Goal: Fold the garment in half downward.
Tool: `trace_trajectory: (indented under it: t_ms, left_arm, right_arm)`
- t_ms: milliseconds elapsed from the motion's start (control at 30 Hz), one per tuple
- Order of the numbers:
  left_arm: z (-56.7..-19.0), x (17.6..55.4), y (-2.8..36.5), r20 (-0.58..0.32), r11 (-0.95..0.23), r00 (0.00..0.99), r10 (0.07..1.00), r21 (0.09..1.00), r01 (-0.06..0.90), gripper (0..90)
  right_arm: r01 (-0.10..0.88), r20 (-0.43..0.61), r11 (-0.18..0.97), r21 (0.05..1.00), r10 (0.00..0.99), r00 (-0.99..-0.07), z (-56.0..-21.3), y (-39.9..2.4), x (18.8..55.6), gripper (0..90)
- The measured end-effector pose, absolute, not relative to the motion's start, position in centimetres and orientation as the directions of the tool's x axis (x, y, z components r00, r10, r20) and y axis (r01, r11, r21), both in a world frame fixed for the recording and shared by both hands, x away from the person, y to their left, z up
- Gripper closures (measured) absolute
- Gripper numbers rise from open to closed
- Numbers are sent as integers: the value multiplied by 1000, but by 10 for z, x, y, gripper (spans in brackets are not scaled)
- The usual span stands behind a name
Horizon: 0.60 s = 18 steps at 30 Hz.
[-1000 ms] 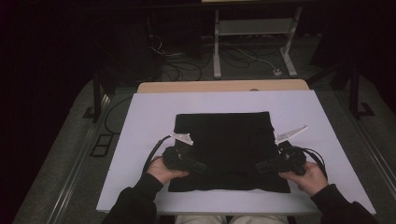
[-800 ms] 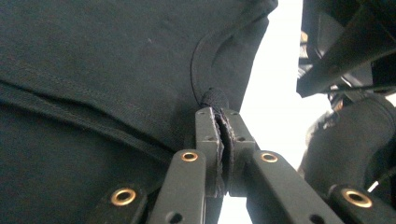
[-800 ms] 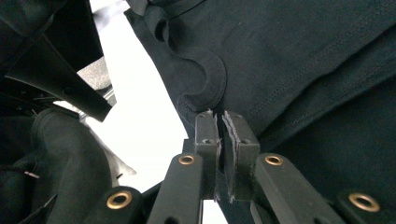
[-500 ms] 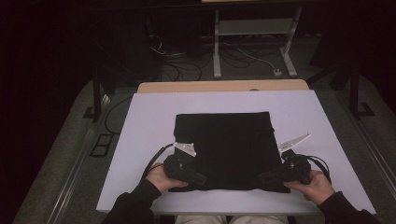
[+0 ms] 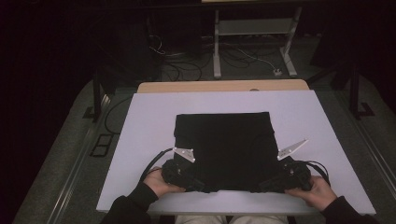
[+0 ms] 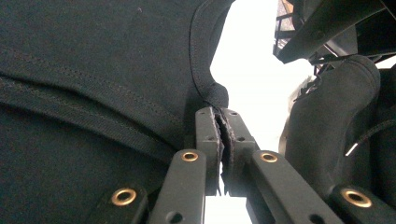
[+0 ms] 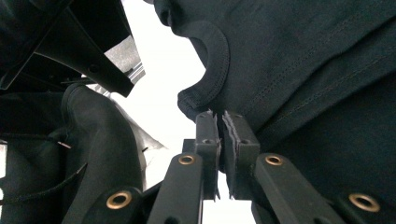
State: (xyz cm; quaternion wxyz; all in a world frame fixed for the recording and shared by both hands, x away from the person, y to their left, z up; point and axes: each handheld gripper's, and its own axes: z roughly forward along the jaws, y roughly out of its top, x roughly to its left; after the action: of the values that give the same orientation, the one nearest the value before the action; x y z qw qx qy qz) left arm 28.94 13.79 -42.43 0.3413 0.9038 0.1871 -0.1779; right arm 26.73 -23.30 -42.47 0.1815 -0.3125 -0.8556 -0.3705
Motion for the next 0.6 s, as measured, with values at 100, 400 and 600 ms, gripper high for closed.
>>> trace_trajectory:
  t_ms: [100,400,600]
  left_arm:
    - [-425,289,138,-451,-699,866,215,548,459,856]
    - [-426,286,137,-445,-708,867,223,537,458,855]
    - [-426,288,138,-446,-685,860,248,546,481,815]
  right_arm:
    - [670,542,534,516,402,-738,-426,-233,266,830]
    - [670,543,541,509,402,-737,-426,-233,265,824]
    - [671,546,539,508,401,-736,-426,-234,265,810]
